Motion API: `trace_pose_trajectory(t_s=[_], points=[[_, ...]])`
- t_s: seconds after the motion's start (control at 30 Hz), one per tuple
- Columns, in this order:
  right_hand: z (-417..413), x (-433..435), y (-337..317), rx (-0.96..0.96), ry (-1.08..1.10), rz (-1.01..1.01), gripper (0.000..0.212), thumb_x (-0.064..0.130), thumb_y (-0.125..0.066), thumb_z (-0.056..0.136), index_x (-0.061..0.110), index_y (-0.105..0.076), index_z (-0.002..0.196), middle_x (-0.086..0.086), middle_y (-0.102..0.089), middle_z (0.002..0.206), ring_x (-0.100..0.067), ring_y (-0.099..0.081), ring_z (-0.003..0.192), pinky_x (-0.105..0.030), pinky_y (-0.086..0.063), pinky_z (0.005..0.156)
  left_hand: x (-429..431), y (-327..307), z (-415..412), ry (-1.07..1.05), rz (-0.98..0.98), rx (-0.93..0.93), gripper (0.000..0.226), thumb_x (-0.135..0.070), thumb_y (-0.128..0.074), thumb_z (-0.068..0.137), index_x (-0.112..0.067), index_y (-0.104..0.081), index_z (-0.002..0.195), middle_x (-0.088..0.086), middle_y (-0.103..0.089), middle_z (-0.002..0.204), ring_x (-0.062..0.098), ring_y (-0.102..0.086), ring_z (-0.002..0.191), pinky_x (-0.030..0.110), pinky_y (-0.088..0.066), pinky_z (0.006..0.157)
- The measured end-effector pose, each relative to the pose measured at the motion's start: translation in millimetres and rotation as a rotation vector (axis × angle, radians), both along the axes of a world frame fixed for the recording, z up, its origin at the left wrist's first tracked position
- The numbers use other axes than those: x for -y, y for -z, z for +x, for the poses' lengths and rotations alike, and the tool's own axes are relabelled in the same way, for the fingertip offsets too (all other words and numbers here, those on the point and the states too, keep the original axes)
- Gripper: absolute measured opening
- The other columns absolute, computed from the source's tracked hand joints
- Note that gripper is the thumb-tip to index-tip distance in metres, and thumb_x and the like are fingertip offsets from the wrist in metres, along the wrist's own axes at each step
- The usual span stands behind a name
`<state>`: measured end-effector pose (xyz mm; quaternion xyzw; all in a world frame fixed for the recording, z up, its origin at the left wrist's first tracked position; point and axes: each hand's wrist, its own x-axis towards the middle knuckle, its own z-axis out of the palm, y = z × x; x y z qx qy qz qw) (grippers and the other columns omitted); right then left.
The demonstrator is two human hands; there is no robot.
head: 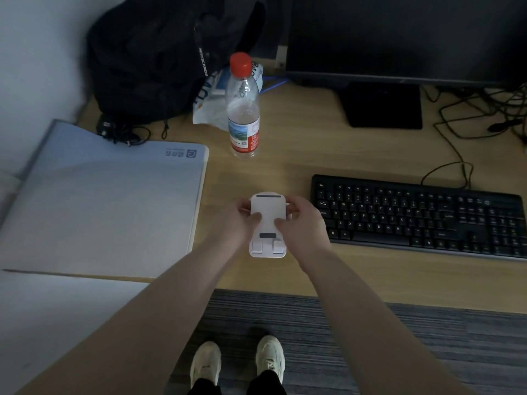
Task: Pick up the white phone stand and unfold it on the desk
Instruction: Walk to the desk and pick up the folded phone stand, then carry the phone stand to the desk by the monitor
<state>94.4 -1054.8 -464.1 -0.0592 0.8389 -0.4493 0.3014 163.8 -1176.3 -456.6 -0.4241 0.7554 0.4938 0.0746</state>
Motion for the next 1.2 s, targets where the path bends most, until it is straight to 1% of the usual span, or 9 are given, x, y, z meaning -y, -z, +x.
trace_pose_trajectory(t_s=[0.07,0.23,0.47,0.6,0.67,0.77,0.87,0.97,1.2], points=[[-3.5,0.3,-11.9,-0.022,-0.004,-0.026,0.051,0.001,-0.064,0.09,0.024,-0.06,0.135,0.022,-0.059,0.095,0.003,-0.06,0.079,-0.019,-0.047,0.054,0.6,-13.5,0.2,-0.025,0.018,-0.043,0.037,-0.018,-0.062,0.1,-0.009,-0.06,0.135,0.013,-0.072,0.124,0.032,-0.072,0.105,0.053,-0.059,0.092],[-11.1,-3.0,-66.5,-0.065,0.011,-0.095,0.046,0.003,-0.064,0.089,0.027,-0.064,0.128,0.021,-0.063,0.097,0.001,-0.062,0.082,-0.018,-0.048,0.056,1.1,-71.9,1.1,-0.053,-0.007,-0.13,0.034,-0.023,-0.063,0.098,-0.013,-0.063,0.13,0.007,-0.072,0.119,0.027,-0.071,0.104,0.051,-0.059,0.093],[-20.5,-9.9,-185.4,-0.157,0.01,-0.185,0.042,0.007,-0.066,0.089,0.036,-0.062,0.118,0.02,-0.066,0.091,-0.003,-0.067,0.077,-0.018,-0.054,0.052,0.4,-188.6,-3.1,-0.028,-0.016,-0.294,0.02,-0.023,-0.066,0.096,-0.019,-0.068,0.115,0.001,-0.076,0.104,0.02,-0.076,0.09,0.048,-0.065,0.081],[-23.2,-21.7,-246.8,-0.21,0.0,-0.264,0.041,0.005,-0.067,0.087,0.045,-0.062,0.094,0.011,-0.071,0.091,-0.009,-0.071,0.078,-0.027,-0.062,0.054,-8.1,-250.3,-4.9,-0.016,-0.06,-0.38,0.016,-0.022,-0.068,0.096,-0.019,-0.07,0.112,0.002,-0.077,0.102,0.02,-0.077,0.087,0.047,-0.066,0.076],[-23.6,-29.1,-269.6,-0.25,-0.002,-0.303,0.045,0.004,-0.068,0.087,0.048,-0.059,0.087,0.013,-0.069,0.088,-0.004,-0.071,0.069,-0.018,-0.057,0.045,-14.6,-271.9,-5.3,0.005,-0.089,-0.414,0.02,-0.024,-0.069,0.096,-0.019,-0.071,0.116,0.001,-0.078,0.102,0.019,-0.078,0.085,0.048,-0.066,0.076],[-22.5,-45.2,-297.8,-0.291,-0.01,-0.324,0.037,0.006,-0.069,0.088,0.038,-0.061,0.105,0.012,-0.07,0.088,-0.002,-0.071,0.068,-0.012,-0.052,0.042,-30.0,-301.7,-1.3,0.031,-0.132,-0.483,0.021,-0.026,-0.069,0.096,-0.022,-0.072,0.116,-0.004,-0.079,0.101,0.012,-0.079,0.077,0.045,-0.067,0.072],[-18.5,-61.0,-320.1,-0.323,-0.008,-0.314,0.039,0.008,-0.07,0.089,0.037,-0.059,0.111,0.012,-0.07,0.09,-0.005,-0.07,0.074,-0.012,-0.051,0.042,-45.8,-324.4,5.1,0.051,-0.159,-0.52,0.022,-0.024,-0.069,0.096,-0.02,-0.071,0.118,-0.004,-0.079,0.099,0.006,-0.078,0.075,0.027,-0.064,0.063],[-10.8,-75.3,-338.9,-0.355,-0.014,-0.305,0.041,0.008,-0.069,0.089,0.032,-0.061,0.121,0.011,-0.07,0.09,-0.005,-0.07,0.075,-0.012,-0.052,0.043,-58.3,-344.2,13.3,0.084,-0.146,-0.539,0.023,-0.024,-0.069,0.097,-0.019,-0.07,0.12,-0.003,-0.078,0.1,0.005,-0.077,0.074,0.018,-0.059,0.055],[4.5,-102.3,-356.4,-0.396,0.086,-0.274,0.045,0.01,-0.069,0.09,0.03,-0.061,0.13,0.014,-0.066,0.092,-0.005,-0.068,0.076,-0.015,-0.051,0.042,-82.6,-361.5,17.4,0.154,-0.075,-0.603,0.025,-0.02,-0.067,0.099,-0.015,-0.068,0.123,0.003,-0.077,0.104,0.011,-0.077,0.082,0.024,-0.063,0.061]])
